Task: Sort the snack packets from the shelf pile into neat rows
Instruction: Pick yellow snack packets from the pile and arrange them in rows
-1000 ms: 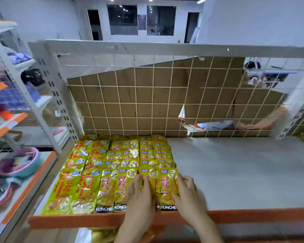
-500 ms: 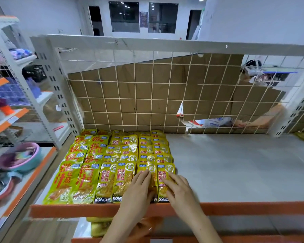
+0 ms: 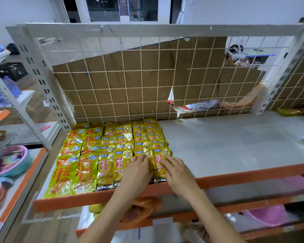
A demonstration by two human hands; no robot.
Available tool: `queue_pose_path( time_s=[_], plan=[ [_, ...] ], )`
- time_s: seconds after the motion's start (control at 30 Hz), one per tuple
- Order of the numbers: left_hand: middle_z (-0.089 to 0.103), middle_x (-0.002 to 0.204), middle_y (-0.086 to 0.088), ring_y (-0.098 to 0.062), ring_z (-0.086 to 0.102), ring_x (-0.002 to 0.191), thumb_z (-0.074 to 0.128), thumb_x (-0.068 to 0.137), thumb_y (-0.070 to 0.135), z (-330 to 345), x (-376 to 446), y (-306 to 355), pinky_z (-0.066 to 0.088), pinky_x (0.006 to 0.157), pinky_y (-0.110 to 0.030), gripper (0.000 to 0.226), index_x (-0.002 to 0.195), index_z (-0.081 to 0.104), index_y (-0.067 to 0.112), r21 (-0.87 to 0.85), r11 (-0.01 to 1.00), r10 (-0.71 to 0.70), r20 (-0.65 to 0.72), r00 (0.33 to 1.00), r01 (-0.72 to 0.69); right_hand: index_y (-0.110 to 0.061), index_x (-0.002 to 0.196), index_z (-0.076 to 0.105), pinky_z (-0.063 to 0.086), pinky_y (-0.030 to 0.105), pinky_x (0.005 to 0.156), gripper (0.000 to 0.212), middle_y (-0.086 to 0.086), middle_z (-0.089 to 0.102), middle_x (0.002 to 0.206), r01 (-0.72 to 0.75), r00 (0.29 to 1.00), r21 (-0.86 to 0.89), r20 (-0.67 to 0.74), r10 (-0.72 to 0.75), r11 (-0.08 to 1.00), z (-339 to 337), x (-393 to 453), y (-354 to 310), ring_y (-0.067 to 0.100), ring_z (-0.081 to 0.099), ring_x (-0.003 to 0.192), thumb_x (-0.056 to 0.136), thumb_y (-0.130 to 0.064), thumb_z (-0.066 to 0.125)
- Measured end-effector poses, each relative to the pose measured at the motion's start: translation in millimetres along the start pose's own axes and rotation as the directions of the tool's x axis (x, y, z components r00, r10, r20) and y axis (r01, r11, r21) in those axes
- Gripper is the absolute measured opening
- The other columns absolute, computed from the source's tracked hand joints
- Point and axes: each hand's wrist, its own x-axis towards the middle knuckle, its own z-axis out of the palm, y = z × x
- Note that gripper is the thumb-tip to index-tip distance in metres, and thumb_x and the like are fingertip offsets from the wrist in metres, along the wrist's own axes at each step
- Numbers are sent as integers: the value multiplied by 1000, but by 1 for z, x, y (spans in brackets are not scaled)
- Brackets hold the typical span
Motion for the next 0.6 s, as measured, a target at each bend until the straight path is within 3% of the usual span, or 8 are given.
queue_pose_path(
  time_s=[0.1,0.2,0.27,0.37,0.43,0.6],
  plan=[
    [44,131,0,-21,39,123,46,94,30,-13,6,-3,44,87,-31,35,125,45,13,73,997,12,62,998,-16,-26,147,30,29,35,111,52,-4,27,154,11,993,-57,115,-5,998,-15,-3,1,18,25,139,97,-33,41],
    [46,130,0,-20,43,122,41,97,39,-24,8,8,44,86,-32,38,124,48,14,203,978,40,48,998,-49,-25,146,32,28,32,108,53,-2,33,151,3,997,-127,81,7,992,-40,-16,7,18,28,138,96,-35,46],
    [50,129,-3,-24,48,121,50,92,44,-24,8,27,45,87,-36,44,123,52,13,219,973,68,-2,998,-66,-24,145,32,26,31,107,52,-2,32,151,-47,998,-182,35,54,982,-59,-33,20,18,27,138,96,-37,43],
    [66,97,-6,-28,66,89,85,57,39,-17,5,72,54,64,-37,49,95,69,12,175,969,192,-91,977,-174,-24,146,29,24,33,109,51,-3,29,152,-142,990,-212,-15,142,967,-86,-70,44,16,23,139,98,-37,40],
    [68,86,-2,-23,67,76,89,44,41,-8,5,110,53,56,-31,51,85,71,16,187,953,265,-142,954,-237,-23,146,29,24,35,110,52,-4,28,152,-217,976,-206,-32,215,954,-102,-99,64,16,21,140,98,-36,40],
    [68,87,0,-21,68,76,85,50,45,18,-4,219,53,60,-27,48,87,70,19,155,910,403,-119,908,-383,-21,145,30,25,29,110,53,-3,30,151,-357,934,-230,-77,348,905,-137,-185,131,16,24,139,97,-37,43]
  ],
)
